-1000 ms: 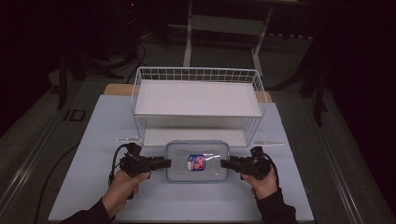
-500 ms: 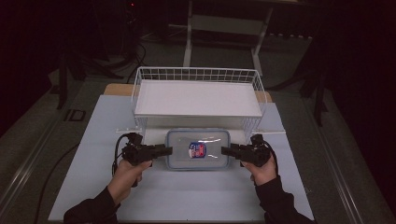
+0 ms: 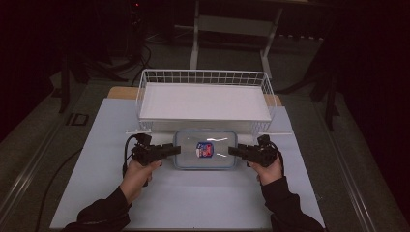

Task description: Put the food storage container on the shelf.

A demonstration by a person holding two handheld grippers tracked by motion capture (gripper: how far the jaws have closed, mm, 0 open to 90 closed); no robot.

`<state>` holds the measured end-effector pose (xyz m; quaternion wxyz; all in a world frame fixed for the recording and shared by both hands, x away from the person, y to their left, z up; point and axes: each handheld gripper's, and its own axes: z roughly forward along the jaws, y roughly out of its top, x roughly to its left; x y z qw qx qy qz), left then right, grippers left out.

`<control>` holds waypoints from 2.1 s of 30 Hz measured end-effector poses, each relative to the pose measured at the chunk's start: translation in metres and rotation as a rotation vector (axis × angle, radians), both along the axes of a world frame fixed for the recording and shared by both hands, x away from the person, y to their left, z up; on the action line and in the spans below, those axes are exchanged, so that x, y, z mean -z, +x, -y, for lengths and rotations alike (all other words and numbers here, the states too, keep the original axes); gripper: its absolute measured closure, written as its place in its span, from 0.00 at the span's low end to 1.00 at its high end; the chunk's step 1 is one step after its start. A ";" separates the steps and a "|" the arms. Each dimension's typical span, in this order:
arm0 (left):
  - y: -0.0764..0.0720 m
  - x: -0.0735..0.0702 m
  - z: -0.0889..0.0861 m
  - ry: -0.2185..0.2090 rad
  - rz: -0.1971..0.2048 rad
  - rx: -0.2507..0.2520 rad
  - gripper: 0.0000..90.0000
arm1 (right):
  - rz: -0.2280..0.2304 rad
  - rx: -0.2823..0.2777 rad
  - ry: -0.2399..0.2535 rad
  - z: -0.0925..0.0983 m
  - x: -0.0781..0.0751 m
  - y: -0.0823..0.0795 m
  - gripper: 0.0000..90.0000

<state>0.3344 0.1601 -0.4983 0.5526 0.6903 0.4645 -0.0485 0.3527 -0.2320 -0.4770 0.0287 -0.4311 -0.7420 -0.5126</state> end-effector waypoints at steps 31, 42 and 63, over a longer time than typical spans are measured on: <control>0.014 0.019 0.008 -0.014 0.132 -0.126 0.53 | 0.032 0.041 0.034 -0.004 0.019 0.026 0.55; 0.016 0.025 0.012 0.035 0.180 -0.195 0.53 | 0.058 0.091 -0.011 -0.010 0.024 0.031 0.50; 0.003 0.012 0.014 0.103 0.214 -0.127 0.20 | 0.144 0.124 -0.066 -0.017 0.014 0.017 0.46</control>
